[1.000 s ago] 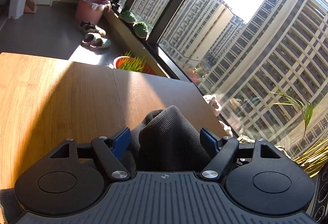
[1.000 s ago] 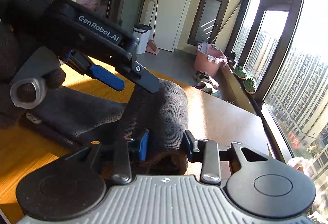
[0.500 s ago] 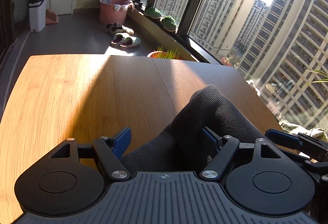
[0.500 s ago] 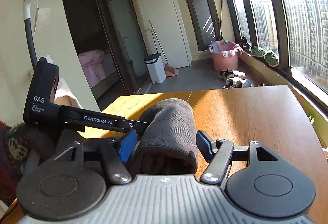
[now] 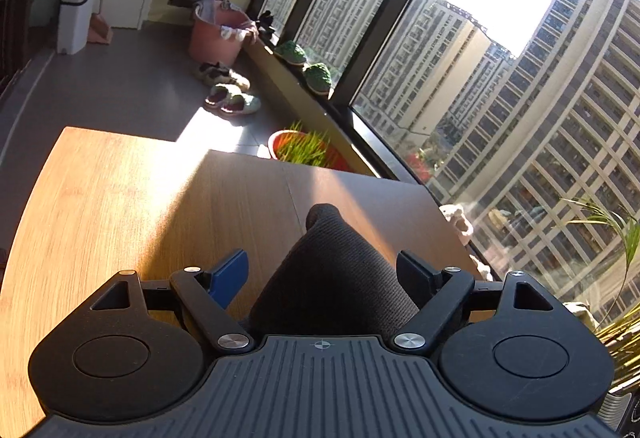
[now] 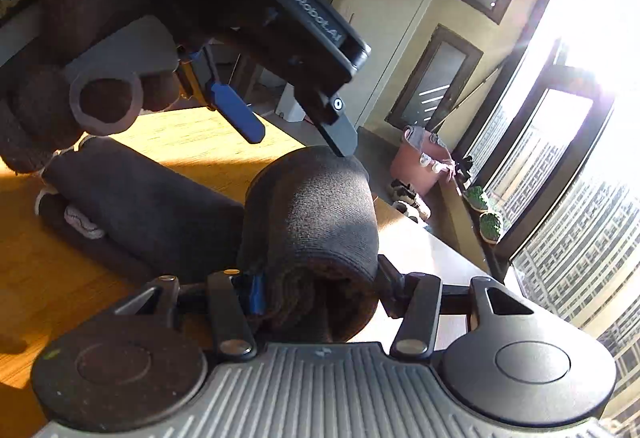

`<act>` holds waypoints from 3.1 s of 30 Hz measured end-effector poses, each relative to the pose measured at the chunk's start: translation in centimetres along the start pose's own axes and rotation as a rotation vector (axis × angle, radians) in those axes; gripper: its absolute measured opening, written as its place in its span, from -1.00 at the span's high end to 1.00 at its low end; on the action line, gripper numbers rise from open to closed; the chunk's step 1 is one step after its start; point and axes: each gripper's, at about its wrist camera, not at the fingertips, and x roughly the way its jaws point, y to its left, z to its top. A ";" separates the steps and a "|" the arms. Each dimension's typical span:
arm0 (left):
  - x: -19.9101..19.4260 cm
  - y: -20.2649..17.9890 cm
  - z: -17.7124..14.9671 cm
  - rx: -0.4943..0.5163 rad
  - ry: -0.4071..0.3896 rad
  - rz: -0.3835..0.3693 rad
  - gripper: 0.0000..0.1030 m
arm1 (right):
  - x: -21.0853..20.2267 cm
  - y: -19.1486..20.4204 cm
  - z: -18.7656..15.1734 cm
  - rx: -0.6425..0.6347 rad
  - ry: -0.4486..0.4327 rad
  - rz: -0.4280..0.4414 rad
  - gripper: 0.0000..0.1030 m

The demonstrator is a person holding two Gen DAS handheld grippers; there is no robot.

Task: Fold clothes
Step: 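Roll the sweatpants over again with both grippers, then regrasp the roll and push it over again with both grippers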

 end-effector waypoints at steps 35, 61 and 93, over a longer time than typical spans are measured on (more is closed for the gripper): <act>-6.2 8.1 -3.9 -0.020 -0.003 0.087 -0.78 | -0.1 0.5 4.8 0.207 -0.088 0.432 -0.70; -0.3 2.4 0.9 -0.055 -0.025 -0.151 -0.83 | 0.9 -6.8 -1.1 0.420 0.044 0.104 -0.21; 0.6 5.2 -3.9 -0.081 -0.094 -0.024 -0.83 | 2.7 -6.5 -3.1 0.608 0.024 0.200 -0.97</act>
